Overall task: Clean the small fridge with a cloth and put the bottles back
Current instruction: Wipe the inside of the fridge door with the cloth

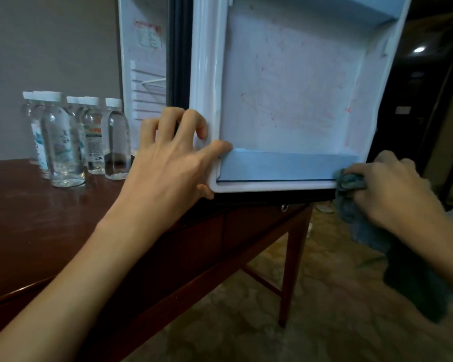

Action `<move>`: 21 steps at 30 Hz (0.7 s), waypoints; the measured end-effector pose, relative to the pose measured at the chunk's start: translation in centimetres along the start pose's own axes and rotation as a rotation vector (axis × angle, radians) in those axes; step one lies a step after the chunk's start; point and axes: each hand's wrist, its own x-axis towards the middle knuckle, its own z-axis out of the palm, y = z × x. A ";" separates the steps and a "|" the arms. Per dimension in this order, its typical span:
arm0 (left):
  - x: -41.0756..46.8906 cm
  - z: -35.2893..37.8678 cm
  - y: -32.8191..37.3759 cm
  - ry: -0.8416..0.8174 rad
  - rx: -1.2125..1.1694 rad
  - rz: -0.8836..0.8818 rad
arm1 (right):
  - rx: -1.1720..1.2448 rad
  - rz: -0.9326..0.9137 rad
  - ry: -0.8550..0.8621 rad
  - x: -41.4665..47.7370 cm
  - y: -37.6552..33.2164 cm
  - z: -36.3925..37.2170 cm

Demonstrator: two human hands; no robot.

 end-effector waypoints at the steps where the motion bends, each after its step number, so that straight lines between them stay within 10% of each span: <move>1: 0.0 0.0 0.0 -0.002 -0.008 -0.008 | 0.037 -0.022 0.038 -0.2 0.0 0.4; 9: -0.4 0.1 0.1 0.023 0.026 -0.005 | 0.398 -0.430 0.260 -4.7 -12.9 -0.4; 21: -0.4 0.6 0.2 0.018 -0.050 -0.023 | 0.461 -0.306 0.380 -3.3 -13.3 2.5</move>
